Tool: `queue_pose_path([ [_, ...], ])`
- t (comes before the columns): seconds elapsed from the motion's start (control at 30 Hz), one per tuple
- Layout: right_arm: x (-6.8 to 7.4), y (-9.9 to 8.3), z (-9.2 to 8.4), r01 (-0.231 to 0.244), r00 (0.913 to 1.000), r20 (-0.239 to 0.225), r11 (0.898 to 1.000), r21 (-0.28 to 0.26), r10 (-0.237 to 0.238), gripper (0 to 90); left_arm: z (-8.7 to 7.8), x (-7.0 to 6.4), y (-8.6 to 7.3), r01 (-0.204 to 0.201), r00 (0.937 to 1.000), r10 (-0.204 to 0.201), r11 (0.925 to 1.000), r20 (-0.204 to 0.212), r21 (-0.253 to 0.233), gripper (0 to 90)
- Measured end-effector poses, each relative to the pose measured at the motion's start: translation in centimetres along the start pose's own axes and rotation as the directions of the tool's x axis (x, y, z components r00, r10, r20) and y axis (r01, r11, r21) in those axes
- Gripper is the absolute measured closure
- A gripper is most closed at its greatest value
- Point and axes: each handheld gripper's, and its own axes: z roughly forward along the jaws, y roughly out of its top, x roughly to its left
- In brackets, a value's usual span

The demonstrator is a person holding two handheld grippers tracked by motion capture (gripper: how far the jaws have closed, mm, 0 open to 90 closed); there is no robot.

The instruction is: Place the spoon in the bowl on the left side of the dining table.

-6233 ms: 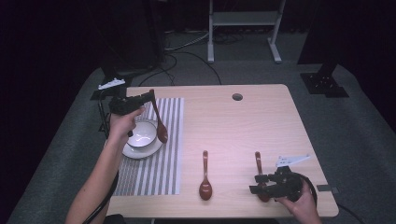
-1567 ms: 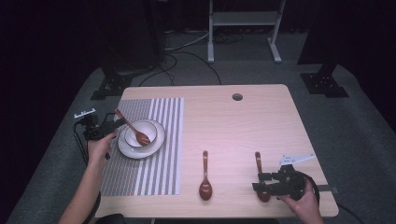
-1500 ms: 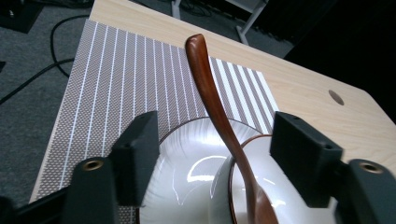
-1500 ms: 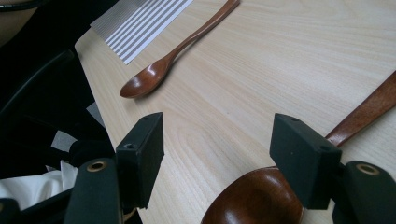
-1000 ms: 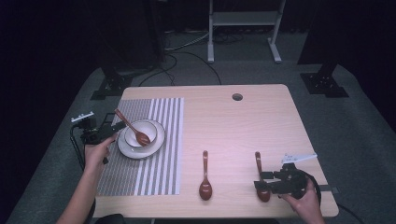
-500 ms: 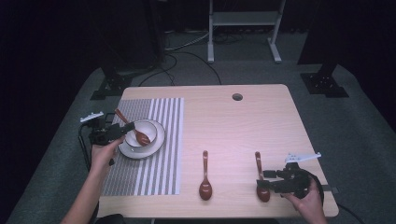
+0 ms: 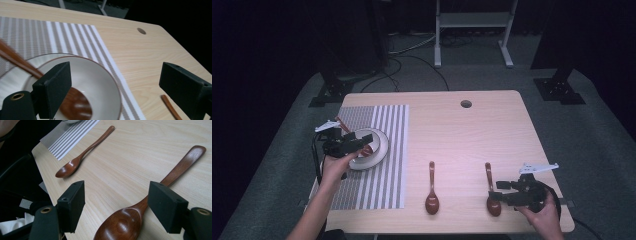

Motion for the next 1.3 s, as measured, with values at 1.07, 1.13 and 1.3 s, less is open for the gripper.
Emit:
queue_pose_path([
  [1.07,0.1,0.0,0.0,0.006,1.0,-0.005,1.0,0.007,-0.006,29.1,4.1,-4.8,-3.0,-0.09,0.9885,0.078,0.9921,0.13,0.088,6.6],
  [1.13,0.1,0.0,0.0,0.007,1.0,-0.005,1.0,0.007,-0.007,29.1,4.2,-5.1,-3.0,-0.095,0.9878,0.082,0.9911,0.133,0.094,4.9],
  [1.3,0.1,0.0,0.0,0.008,1.0,-0.005,1.0,0.008,-0.008,29.1,4.6,-5.8,-3.2,-0.105,0.9852,0.089,0.9893,0.146,0.101,2.6],
])
